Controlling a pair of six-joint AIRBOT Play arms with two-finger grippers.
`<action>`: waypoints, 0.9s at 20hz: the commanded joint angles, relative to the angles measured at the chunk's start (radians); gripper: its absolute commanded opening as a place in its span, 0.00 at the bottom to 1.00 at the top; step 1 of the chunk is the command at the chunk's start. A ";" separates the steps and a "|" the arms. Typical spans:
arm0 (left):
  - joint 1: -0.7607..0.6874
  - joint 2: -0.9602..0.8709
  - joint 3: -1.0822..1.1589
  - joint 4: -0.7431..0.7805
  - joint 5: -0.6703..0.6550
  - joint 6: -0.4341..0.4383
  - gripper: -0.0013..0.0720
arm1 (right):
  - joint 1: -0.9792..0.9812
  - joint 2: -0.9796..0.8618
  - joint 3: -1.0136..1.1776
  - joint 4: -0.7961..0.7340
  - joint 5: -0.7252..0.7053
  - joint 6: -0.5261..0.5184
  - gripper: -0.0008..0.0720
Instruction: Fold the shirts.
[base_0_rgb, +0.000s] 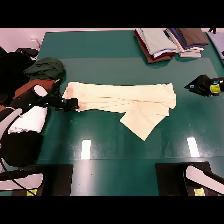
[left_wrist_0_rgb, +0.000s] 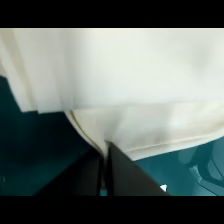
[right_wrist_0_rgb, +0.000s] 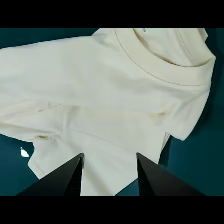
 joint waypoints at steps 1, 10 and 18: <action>0.001 0.008 0.021 -0.011 -0.001 -0.030 0.05 | 0.000 0.000 -0.002 -0.030 0.006 -0.002 0.53; 0.050 0.203 0.149 0.001 -0.156 0.050 0.05 | 0.000 -0.243 -0.065 -0.163 -0.010 0.002 0.74; 0.050 0.200 0.148 -0.001 -0.146 0.039 0.05 | 0.121 -0.372 -0.138 0.019 -0.180 -0.071 0.53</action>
